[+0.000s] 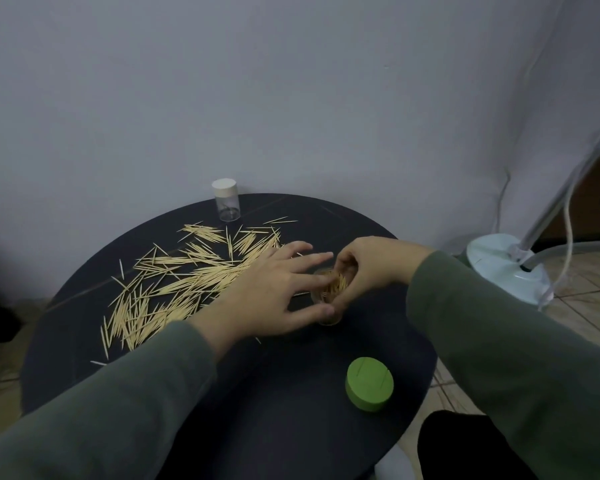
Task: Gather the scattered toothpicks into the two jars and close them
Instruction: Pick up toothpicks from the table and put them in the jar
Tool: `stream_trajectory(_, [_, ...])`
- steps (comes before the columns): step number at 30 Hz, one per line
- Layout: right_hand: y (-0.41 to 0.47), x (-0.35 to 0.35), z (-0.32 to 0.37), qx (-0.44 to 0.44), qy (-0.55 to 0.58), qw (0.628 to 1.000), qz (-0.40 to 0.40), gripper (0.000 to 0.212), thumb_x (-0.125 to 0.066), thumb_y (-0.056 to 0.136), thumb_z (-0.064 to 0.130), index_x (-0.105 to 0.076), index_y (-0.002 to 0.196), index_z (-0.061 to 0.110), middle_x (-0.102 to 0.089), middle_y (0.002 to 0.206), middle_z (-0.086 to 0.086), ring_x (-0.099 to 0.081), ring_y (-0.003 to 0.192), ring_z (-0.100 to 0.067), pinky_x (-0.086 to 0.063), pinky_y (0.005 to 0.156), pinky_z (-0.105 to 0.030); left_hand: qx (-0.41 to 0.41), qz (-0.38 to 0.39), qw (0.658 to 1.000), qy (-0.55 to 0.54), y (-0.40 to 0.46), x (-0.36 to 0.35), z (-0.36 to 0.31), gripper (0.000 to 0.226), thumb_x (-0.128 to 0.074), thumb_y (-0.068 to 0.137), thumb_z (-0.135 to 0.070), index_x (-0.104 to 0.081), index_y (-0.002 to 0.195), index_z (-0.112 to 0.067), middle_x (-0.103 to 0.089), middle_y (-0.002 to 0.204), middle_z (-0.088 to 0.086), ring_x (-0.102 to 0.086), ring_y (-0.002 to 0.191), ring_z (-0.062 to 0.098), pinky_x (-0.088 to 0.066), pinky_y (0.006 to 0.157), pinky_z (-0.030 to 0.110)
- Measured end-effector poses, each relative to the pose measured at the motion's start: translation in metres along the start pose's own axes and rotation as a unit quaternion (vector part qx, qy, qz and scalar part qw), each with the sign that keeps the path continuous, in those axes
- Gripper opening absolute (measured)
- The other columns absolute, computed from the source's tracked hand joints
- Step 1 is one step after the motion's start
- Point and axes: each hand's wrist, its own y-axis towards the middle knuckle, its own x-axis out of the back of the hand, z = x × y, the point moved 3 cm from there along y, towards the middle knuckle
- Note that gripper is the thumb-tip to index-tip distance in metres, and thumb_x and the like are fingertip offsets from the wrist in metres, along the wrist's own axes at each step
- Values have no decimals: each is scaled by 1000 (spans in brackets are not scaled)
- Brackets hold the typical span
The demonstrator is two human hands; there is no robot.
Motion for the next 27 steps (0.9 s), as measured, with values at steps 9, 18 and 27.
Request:
stream_trajectory(9, [-9,11,47,77,-145,978,-126,68,-64,73,69,-50,131,36,-54,127,8,-46,121,-18,-35,99,-41,150,46,983,-95,-17,28,40,16,-63,89,-24,-68,101,-33,-60,101,-16,-49,97,1,-41,91,25])
stream_trajectory(18, [26,-26,95,89,-325,928,-159,11,-55,93,19,-59,103,20,-64,102,3,-58,106,-23,-23,106,-49,228,283,920,-147,-39,10,45,21,-78,77,-30,-72,96,-37,-64,95,-19,-56,89,1,-44,80,20])
stream_trajectory(27, [63,-34,99,77,-321,933,-142,13,-59,92,22,-49,83,21,-62,90,3,-62,93,-22,-23,106,-50,250,258,926,-118,-49,6,55,12,-72,83,-30,-73,95,-30,-68,98,-13,-58,95,6,-49,89,29])
